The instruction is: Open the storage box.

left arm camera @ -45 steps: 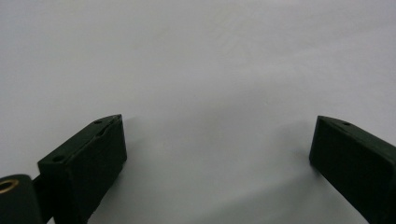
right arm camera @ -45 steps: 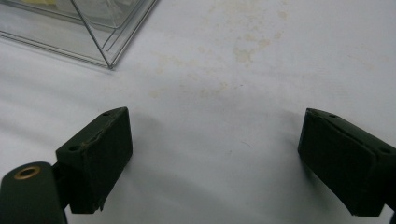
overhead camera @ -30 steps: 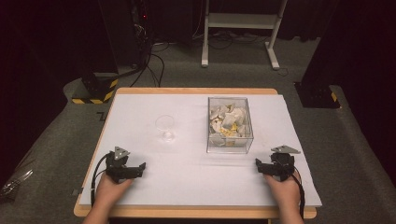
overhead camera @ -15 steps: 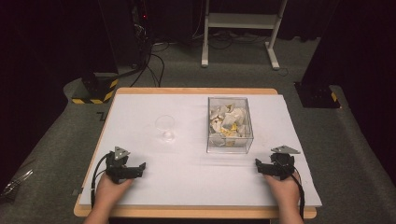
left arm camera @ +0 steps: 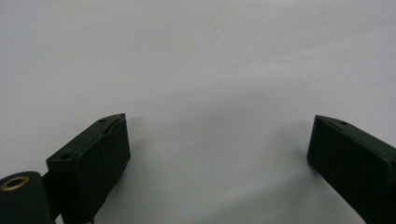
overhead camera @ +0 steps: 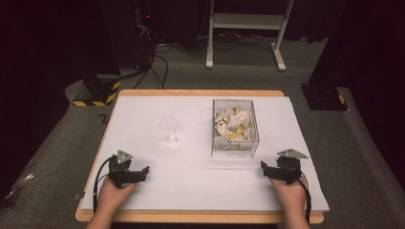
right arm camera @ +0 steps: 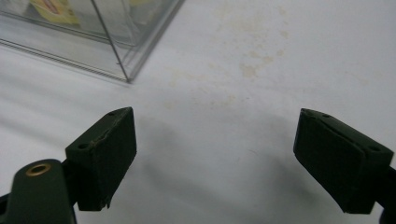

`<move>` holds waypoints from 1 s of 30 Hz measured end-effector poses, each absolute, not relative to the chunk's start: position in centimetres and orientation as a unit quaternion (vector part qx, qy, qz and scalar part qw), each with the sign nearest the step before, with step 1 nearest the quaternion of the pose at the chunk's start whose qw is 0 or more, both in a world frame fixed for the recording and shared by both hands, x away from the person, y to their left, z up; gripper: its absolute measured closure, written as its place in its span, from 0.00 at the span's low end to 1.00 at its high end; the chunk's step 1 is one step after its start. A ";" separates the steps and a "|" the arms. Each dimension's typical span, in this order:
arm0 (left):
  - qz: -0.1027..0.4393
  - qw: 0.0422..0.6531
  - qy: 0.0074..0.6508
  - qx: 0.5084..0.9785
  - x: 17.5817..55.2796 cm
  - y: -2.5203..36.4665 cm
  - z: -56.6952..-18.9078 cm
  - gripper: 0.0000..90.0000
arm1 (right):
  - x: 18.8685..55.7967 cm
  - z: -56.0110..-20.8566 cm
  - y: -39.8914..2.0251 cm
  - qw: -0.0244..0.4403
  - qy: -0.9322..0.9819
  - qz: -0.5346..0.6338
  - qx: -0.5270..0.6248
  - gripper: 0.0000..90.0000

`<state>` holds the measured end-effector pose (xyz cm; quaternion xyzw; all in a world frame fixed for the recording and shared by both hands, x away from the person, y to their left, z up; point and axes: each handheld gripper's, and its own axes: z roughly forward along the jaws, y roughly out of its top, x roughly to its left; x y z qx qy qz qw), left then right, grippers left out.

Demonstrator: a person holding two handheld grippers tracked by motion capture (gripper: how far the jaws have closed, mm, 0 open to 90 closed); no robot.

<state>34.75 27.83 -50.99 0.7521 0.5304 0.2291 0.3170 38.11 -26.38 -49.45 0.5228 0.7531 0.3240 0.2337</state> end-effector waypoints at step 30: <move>0.227 0.318 0.531 0.752 34.8 27.9 -51.0 0.07 | 36.2 -49.0 -24.0 0.239 0.763 0.347 0.489 0.15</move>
